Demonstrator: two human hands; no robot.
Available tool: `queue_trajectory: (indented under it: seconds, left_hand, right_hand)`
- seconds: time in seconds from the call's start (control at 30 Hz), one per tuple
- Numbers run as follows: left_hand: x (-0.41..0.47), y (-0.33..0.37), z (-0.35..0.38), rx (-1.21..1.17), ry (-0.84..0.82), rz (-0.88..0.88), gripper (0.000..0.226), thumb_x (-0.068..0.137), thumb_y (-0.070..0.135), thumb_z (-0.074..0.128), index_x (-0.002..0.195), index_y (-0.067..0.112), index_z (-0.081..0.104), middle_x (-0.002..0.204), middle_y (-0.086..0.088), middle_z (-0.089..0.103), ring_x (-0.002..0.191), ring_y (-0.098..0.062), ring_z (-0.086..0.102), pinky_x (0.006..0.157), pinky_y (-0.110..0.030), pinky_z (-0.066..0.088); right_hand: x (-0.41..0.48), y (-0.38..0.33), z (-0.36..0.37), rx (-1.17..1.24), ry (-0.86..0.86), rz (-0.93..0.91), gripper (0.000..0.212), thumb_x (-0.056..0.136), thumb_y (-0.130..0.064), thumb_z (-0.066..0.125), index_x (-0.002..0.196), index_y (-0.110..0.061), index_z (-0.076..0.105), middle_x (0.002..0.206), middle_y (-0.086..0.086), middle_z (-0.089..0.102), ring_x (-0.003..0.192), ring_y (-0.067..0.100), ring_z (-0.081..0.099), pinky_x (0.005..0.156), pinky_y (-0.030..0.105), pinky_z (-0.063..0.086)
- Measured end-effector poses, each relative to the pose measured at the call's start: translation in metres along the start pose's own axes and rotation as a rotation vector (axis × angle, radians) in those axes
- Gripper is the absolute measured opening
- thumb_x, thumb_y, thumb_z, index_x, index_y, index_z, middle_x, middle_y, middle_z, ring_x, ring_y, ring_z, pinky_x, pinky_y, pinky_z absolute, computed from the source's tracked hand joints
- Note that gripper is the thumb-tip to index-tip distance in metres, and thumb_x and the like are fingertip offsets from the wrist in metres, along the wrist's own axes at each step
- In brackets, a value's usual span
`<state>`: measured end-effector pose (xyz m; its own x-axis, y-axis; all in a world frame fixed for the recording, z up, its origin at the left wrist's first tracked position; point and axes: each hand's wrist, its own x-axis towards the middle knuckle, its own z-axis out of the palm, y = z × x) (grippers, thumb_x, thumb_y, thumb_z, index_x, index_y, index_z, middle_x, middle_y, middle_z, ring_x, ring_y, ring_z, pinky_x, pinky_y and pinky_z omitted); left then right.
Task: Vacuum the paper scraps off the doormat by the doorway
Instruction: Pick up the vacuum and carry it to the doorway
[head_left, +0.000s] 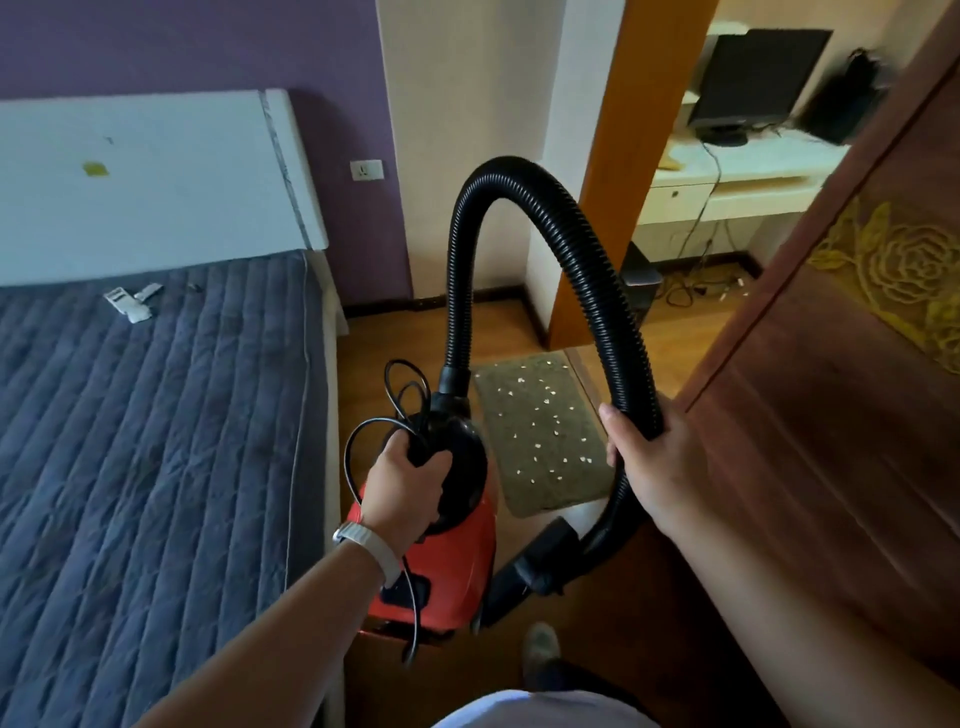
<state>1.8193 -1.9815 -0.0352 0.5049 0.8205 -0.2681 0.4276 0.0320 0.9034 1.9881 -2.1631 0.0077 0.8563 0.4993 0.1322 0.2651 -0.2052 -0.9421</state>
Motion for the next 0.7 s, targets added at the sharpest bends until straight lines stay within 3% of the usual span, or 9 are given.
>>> queue_trajectory:
  seconds: [0.17,0.33,0.5,0.7]
  left_hand:
    - [0.058,0.002,-0.017,-0.007,0.066,-0.075,0.012,0.089,0.02,0.063,0.097,0.012,0.057,0.06,-0.007,0.058,0.04,-0.016,0.049,0.04,-0.026,0.044]
    - [0.132,0.007,-0.029,0.018,0.12,-0.152,0.013,0.088,0.024,0.064,0.095,0.016,0.057,0.06,-0.005,0.06,0.042,-0.018,0.052,0.043,-0.029,0.046]
    - [0.209,0.033,-0.035,0.104,0.161,-0.138,0.01,0.088,0.024,0.064,0.095,0.022,0.057,0.064,-0.007,0.064,0.042,-0.017,0.056,0.043,-0.029,0.05]
    - [0.284,0.067,-0.035,0.118,0.152,-0.107,0.013,0.09,0.027,0.064,0.099,0.024,0.056,0.067,-0.007,0.066,0.044,-0.014,0.057,0.045,-0.028,0.051]
  right_hand:
    - [0.063,0.004,0.05,0.023,-0.069,-0.004,0.028,0.081,-0.048,0.069,0.083,-0.021,0.06,0.055,-0.002,0.06,0.05,0.015,0.058,0.049,0.02,0.046]
    - [0.133,0.021,0.104,0.023,-0.142,0.018,0.016,0.089,-0.035,0.07,0.082,-0.023,0.063,0.056,0.002,0.061,0.05,0.015,0.059,0.049,0.026,0.047]
    - [0.209,0.027,0.14,0.053,-0.212,0.096,0.028,0.093,-0.024,0.066,0.074,-0.005,0.059,0.057,0.002,0.058,0.048,0.007,0.054,0.046,0.012,0.041]
    - [0.293,0.018,0.173,0.084,-0.23,0.13,0.033,0.095,-0.024,0.064,0.069,-0.004,0.058,0.053,-0.005,0.055,0.043,0.001,0.051,0.045,0.009,0.039]
